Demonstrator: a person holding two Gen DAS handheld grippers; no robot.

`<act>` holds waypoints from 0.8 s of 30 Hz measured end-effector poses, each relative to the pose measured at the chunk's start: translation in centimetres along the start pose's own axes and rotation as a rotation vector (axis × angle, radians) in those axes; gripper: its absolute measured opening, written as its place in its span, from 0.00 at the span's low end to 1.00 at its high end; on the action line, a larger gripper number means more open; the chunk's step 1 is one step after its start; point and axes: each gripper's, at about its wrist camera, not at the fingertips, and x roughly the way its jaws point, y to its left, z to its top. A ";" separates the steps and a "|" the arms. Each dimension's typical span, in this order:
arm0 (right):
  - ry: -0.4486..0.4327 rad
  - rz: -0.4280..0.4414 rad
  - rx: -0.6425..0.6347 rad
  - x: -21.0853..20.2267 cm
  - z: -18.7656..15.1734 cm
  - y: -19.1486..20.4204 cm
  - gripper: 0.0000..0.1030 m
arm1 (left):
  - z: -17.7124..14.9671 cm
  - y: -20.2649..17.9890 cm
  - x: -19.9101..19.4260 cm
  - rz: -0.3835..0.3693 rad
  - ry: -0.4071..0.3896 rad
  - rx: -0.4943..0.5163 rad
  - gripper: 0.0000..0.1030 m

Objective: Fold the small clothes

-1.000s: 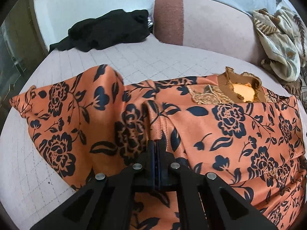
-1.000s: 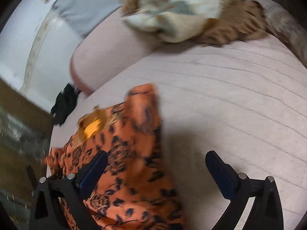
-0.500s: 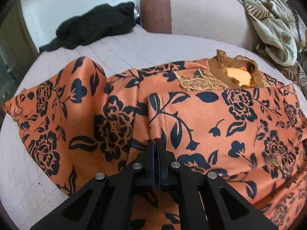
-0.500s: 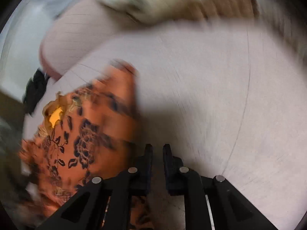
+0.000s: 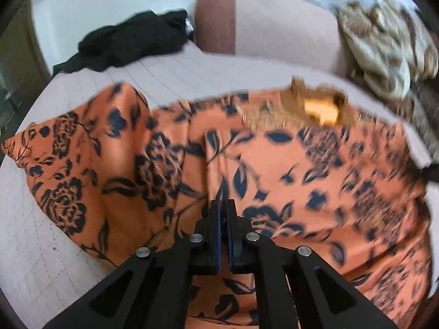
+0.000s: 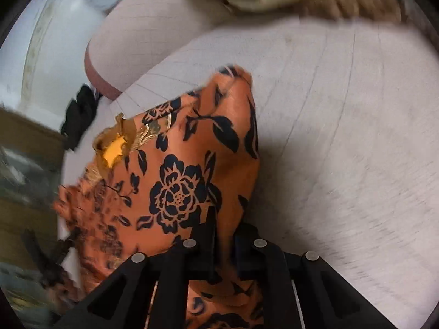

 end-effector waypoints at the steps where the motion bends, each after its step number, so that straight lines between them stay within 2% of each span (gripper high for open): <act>1: -0.031 -0.033 -0.002 -0.6 0.1 -0.1 0.10 | 0.3 -0.4 0.2 0.002 -0.006 0.013 0.05; 3: -0.031 -0.142 -0.007 -0.1 0.3 -1.1 0.10 | 0.6 -0.9 0.3 -0.009 -0.008 0.030 0.05; 4: -0.037 -0.156 -0.009 0.3 0.2 -1.4 0.10 | 0.5 -1.1 0.4 -0.008 -0.007 0.031 0.05; 6: -0.063 -0.119 0.003 -0.3 0.3 -1.2 0.14 | 0.6 -1.3 0.4 0.005 -0.005 0.036 0.05; 8: -0.078 -0.094 0.044 -1.7 -0.1 -1.9 0.28 | 0.7 -1.3 0.7 0.000 -0.005 0.036 0.05; 10: -0.099 -0.102 0.076 -3.3 -1.1 -2.3 0.78 | 0.7 -1.3 0.7 -0.003 -0.003 0.041 0.05; 11: -0.130 -0.072 0.086 -4.4 -1.9 -2.2 0.82 | 0.7 -1.3 0.6 -0.004 -0.003 0.044 0.05; 13: -0.131 -0.030 0.081 -5.4 -2.5 -2.6 0.83 | 0.7 -1.3 0.6 -0.002 -0.001 0.046 0.05; 15: -0.082 0.015 0.080 -4.4 -3.0 -1.7 0.83 | 0.9 -1.6 0.9 0.006 0.002 0.051 0.05; 16: -0.032 0.027 0.065 -3.2 -3.3 -1.2 0.79 | 1.0 -1.7 1.0 0.013 0.003 0.056 0.05; 17: 0.014 0.004 0.030 -2.5 -3.4 -1.0 0.65 | 1.1 -1.8 1.1 0.016 0.004 0.059 0.05; 18: 0.040 -0.030 0.007 -1.5 -3.6 -0.8 0.17 | 1.2 -1.9 1.1 0.018 0.006 0.065 0.05; 19: 0.045 -0.049 -0.003 -1.4 -3.8 -0.6 0.17 | 1.2 -2.0 1.1 0.018 0.008 0.069 0.05; 22: -0.039 -0.086 -0.016 -3.7 -3.5 -0.4 0.16 | 1.4 -2.2 0.8 0.005 0.002 0.075 0.06; 24: -0.018 -0.134 -0.022 -2.8 -3.7 -1.6 0.17 | 1.2 -2.6 1.5 0.014 0.014 0.087 0.06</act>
